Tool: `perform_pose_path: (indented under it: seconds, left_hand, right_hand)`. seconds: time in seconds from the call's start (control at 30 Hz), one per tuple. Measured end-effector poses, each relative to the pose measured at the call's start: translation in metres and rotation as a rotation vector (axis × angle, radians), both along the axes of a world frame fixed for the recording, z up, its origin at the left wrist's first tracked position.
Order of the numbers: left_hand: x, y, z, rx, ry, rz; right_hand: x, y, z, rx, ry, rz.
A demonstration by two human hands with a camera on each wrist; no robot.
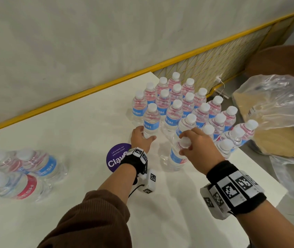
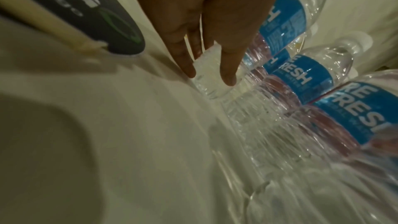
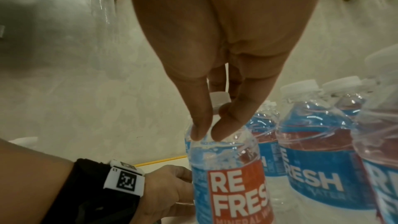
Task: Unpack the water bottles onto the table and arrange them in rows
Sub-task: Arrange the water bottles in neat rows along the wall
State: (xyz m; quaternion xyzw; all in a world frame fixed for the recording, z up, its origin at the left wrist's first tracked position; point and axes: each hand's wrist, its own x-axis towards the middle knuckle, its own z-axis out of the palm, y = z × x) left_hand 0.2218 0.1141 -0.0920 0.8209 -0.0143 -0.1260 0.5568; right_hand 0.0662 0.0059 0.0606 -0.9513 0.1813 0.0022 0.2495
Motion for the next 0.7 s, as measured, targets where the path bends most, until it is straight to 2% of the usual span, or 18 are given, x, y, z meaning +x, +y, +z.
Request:
perform_pose_path:
  seconds: [0.4,0.7]
  left_hand:
    - [0.015,-0.005,0.004,0.090,-0.089,-0.075]
    - [0.020,0.000,0.002,0.102,0.001,-0.065]
  right_hand:
    - [-0.002,0.003,0.004,0.003,0.016,-0.009]
    - [-0.002,0.003,0.005,0.014,0.030,-0.011]
